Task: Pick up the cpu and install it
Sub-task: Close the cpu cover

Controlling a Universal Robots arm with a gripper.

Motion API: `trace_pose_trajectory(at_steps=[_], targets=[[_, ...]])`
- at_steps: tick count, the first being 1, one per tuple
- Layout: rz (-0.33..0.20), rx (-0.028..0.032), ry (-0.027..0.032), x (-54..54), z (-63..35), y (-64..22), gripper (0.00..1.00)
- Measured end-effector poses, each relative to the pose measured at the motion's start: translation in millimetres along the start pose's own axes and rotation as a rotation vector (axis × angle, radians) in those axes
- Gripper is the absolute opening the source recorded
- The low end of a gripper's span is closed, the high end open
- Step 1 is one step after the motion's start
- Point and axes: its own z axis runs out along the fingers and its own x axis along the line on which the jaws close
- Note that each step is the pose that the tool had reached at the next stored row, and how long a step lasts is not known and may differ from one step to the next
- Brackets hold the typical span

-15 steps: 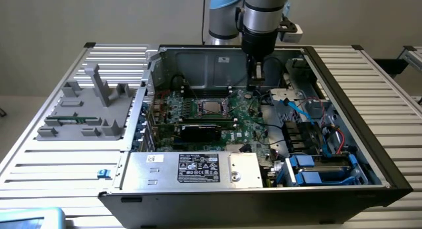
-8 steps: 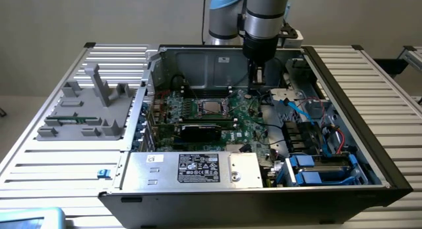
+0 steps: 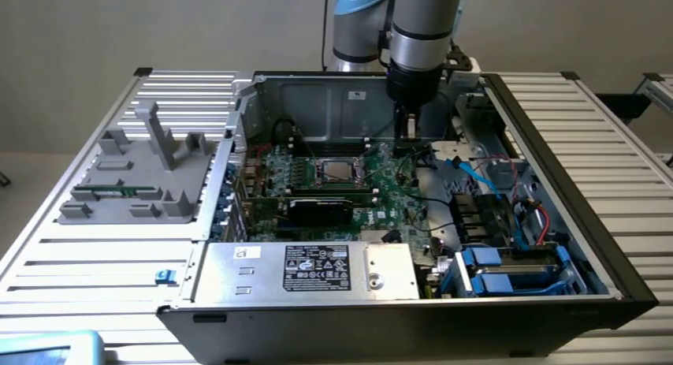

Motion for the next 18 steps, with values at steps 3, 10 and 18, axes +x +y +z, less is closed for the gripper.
trace_pose_trajectory(at_steps=[3,10,18], targets=[[0.002,0.0424,-0.0032,-0.1,0.7,-0.1,0.11],[0.003,0.1041,0.0008,-0.7,-3.2,-8.5,0.11],[-0.001,0.1053,0.0026,-2.9,-9.8,-37.6,0.11]])
